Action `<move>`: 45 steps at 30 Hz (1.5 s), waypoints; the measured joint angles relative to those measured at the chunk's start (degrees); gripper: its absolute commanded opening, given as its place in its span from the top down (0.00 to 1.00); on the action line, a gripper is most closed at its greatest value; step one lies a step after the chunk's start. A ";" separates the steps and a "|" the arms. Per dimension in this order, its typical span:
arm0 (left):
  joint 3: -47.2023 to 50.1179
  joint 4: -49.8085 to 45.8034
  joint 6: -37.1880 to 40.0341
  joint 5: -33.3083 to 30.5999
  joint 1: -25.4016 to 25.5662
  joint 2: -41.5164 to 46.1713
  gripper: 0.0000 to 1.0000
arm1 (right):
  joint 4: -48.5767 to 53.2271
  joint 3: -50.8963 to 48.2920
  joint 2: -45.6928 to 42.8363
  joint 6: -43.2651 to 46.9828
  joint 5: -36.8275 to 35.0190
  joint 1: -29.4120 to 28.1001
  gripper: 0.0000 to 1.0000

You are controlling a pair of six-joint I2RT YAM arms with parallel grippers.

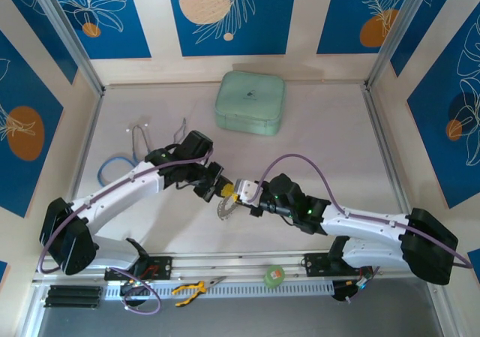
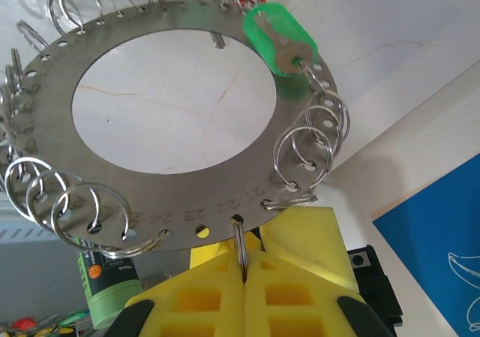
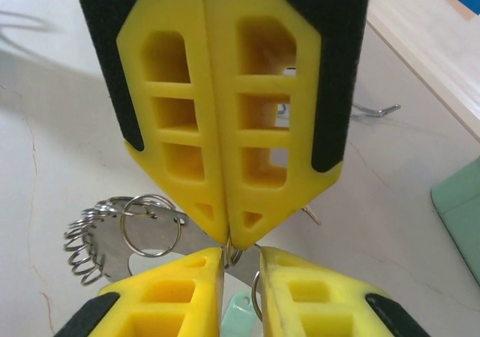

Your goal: Put the keys on the keyring

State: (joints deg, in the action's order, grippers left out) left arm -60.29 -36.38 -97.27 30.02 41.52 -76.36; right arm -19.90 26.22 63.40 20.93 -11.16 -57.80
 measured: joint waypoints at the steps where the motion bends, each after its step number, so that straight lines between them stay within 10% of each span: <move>1: 0.09 0.04 -0.20 0.00 -0.04 0.13 1.00 | -0.37 0.00 0.31 -0.02 0.02 0.02 0.81; 8: 0.50 1.07 -1.25 -0.28 -0.24 0.70 1.00 | -2.14 0.02 1.57 -0.72 0.39 0.02 1.00; 13: 4.02 5.14 -0.70 -2.16 -0.26 3.13 0.54 | -1.95 0.02 1.55 -1.55 0.74 0.68 1.00; 17: 5.27 8.31 5.92 -8.72 -1.36 5.25 0.41 | 0.85 0.02 0.35 -2.40 3.21 2.73 1.00; 25: 7.85 20.35 49.05 -21.53 -4.50 10.54 0.46 | 9.40 2.97 -1.42 -2.78 13.18 9.66 1.00; 34: 19.91 27.26 102.90 -11.78 -4.26 17.14 0.58 | 16.55 7.74 -1.01 -1.40 20.46 13.31 1.00; 45: 24.15 33.66 128.78 -2.27 -0.35 15.78 0.64 | 25.29 13.07 1.16 0.76 23.87 13.31 1.00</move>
State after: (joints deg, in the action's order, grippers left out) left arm -36.14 -2.72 31.51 27.75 41.17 -60.58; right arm 5.39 39.29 64.55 21.69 12.71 -44.49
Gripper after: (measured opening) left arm 0.356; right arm 0.054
